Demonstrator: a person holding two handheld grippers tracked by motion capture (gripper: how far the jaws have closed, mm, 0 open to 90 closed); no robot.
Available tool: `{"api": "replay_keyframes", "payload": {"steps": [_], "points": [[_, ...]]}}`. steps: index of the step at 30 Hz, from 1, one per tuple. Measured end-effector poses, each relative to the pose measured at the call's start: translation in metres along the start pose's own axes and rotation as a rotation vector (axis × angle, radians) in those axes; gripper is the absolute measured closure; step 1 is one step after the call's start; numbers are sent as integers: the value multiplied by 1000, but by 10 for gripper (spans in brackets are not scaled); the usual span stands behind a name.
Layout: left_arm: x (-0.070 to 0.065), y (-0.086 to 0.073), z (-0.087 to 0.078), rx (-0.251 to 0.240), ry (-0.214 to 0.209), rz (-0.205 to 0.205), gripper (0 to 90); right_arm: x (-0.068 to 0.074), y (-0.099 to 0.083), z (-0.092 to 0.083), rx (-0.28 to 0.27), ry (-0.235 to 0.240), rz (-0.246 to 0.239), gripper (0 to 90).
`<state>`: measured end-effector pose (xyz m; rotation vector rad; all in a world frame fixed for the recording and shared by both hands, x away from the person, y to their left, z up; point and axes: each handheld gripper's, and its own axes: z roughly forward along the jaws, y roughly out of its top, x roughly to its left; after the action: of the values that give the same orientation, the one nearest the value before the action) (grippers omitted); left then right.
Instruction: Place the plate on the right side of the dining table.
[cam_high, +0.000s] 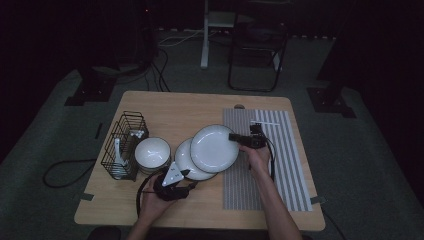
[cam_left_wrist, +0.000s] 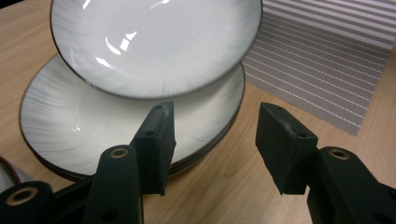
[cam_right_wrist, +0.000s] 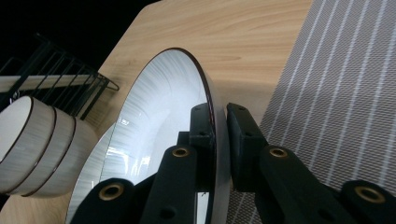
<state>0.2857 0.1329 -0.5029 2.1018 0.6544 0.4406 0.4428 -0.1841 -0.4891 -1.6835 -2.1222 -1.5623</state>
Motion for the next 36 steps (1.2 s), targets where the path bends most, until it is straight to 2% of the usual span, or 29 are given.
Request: {"api": "replay_keyframes", "payload": {"steps": [6, 18, 25, 29, 36], "points": [[-1, -4, -7, -42, -6, -5, 482, -4, 3, -11, -19, -7, 6, 821], [0, -22, -4, -30, -9, -6, 485, -11, 11, -29, -47, -36, -3, 821], [0, -37, -3, -17, -14, -25, 496, -17, 15, -43, -68, -56, 2, 820], [-1, -40, -2, -11, -20, -23, 496, -21, 17, -51, -79, -67, 6, 820], [1, -45, 1, -14, -7, -31, 490, -28, 19, -61, -92, -87, 10, 819]]}}
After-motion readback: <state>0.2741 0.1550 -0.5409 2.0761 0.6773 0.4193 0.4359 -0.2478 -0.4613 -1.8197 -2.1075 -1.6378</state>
